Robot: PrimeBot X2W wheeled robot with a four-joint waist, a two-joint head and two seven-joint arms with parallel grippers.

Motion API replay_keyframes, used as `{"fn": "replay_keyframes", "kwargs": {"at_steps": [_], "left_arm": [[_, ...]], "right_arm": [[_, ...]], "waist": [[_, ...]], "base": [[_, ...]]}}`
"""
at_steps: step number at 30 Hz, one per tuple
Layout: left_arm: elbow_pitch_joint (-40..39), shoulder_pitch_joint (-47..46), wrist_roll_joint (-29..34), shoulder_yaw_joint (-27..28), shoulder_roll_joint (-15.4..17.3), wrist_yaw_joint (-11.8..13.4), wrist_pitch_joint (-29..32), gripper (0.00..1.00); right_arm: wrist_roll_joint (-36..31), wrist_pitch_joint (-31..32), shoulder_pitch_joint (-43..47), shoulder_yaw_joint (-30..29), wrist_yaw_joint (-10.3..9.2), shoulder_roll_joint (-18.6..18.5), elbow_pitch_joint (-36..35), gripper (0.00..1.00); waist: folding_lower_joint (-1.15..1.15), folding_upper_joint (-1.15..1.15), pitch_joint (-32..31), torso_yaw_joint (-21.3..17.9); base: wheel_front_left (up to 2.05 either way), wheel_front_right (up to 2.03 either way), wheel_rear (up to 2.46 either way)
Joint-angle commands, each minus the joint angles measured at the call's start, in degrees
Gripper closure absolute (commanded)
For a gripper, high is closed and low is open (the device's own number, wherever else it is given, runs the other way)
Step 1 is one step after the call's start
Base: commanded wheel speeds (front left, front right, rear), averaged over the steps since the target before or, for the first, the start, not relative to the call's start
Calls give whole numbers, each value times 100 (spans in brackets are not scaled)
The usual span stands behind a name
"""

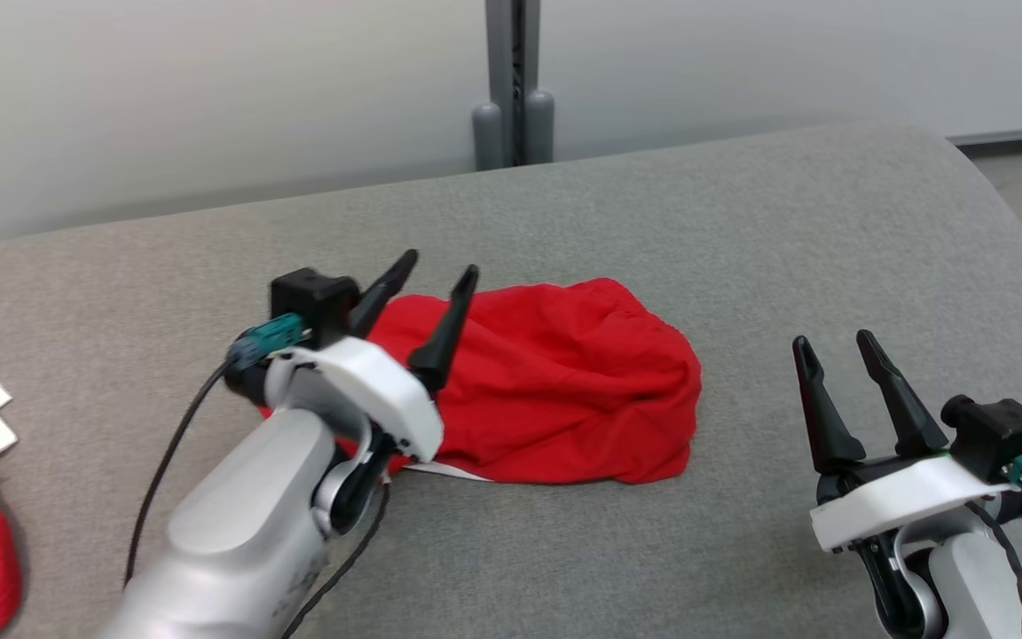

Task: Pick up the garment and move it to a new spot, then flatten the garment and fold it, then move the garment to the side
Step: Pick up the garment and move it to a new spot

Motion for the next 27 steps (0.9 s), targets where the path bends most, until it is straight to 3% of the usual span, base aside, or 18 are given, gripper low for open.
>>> {"fn": "replay_keyframes", "kwargs": {"at_steps": [1,12,17,21,27], "left_arm": [[-137,150,43,92,141,108,-92,0],[-1702,1292,181,754,1147,934,-333,0],[-2344,1952,209,1169,1413,1289,-353,0],[-2695,2358,291,1561,1403,1473,-356,0],[-3184,3249,635,2384,1133,1626,-360,0]], "right_arm": [[12,-33,107,0,13,-71,-3,0],[-188,-33,222,-102,13,-82,-318,0],[-234,-33,298,-187,13,-103,-398,0],[-270,-33,397,-285,13,-98,-442,0],[-349,-32,626,-537,13,13,-572,0]], "waist": [[0,0,-102,130],[0,0,-102,428],[0,0,-151,484],[0,0,-219,524],[0,0,-335,577]], "base": [[0,0,0],[0,0,0],[0,0,0],[0,0,0],[0,0,0]]}}
